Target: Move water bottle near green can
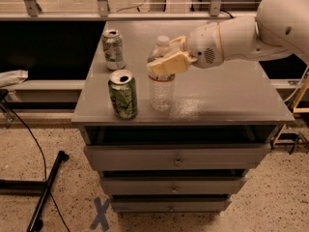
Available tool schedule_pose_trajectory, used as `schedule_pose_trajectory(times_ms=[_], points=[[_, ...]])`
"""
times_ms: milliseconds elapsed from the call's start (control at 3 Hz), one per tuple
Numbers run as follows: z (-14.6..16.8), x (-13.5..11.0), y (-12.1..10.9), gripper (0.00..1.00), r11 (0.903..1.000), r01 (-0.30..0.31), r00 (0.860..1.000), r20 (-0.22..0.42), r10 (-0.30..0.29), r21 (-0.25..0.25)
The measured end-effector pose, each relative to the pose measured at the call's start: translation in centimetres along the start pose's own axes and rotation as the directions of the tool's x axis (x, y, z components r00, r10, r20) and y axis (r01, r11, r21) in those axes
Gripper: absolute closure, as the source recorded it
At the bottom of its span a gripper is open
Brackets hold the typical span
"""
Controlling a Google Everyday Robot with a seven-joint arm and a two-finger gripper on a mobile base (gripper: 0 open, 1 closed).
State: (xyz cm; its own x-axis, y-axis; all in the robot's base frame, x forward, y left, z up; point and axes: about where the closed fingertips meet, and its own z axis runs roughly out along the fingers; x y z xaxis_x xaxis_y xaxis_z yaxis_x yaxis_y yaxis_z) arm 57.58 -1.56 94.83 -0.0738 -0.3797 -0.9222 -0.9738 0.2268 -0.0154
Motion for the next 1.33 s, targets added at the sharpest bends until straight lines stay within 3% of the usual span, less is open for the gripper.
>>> schedule_pose_trajectory(times_ms=[333, 1333], points=[[-0.13, -0.01, 0.74, 1.00, 1.0000, 0.005, 0.999, 0.035, -0.005, -0.003], [-0.61, -0.04, 1.03, 0.23, 0.9999, 0.004, 0.997, 0.078, -0.005, 0.014]])
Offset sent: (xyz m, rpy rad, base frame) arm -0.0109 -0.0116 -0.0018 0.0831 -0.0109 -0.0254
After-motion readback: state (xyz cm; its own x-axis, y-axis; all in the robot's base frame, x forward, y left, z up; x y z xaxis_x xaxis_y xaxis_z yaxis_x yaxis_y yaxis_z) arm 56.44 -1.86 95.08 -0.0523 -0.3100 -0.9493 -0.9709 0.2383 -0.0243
